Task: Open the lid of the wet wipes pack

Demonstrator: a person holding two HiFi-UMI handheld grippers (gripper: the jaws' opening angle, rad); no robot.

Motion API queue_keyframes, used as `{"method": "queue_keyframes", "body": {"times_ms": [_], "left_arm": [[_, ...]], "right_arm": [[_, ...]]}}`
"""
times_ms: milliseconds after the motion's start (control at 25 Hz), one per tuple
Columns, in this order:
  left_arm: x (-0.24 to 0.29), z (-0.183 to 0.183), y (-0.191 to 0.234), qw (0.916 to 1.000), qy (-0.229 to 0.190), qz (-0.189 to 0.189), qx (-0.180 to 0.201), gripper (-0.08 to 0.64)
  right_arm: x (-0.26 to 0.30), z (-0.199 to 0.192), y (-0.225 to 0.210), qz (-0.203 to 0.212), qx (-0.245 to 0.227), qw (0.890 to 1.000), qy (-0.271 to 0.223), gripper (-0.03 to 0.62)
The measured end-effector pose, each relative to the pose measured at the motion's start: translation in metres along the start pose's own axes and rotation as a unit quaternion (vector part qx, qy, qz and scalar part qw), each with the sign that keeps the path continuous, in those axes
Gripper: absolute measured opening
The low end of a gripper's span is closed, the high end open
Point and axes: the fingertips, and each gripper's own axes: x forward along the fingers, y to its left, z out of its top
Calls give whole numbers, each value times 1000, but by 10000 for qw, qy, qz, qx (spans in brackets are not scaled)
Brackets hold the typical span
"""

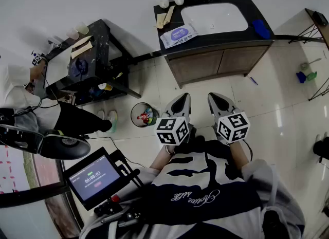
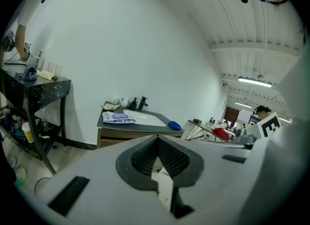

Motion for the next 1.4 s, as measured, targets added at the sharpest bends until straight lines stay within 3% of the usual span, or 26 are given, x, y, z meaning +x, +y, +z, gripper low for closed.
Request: {"method": "queue_keyframes", "body": {"times_ms": [360, 960, 1200, 1400], "left_arm": [[26, 3, 12, 9999, 110, 6, 34, -2], [160, 92, 132, 9997, 148, 28, -180, -2], [203, 104, 177, 9990, 342, -24, -298, -2], [233, 94, 200, 9963, 541, 45, -661, -2]], "right_arm": [[22, 4, -15, 2, 105, 9999, 41, -2], [182, 72, -81, -166, 211, 9992, 294, -2], [233, 88, -94, -252, 235, 9986, 391, -2], [249, 99, -114, -383, 105, 9972, 632, -2]]}}
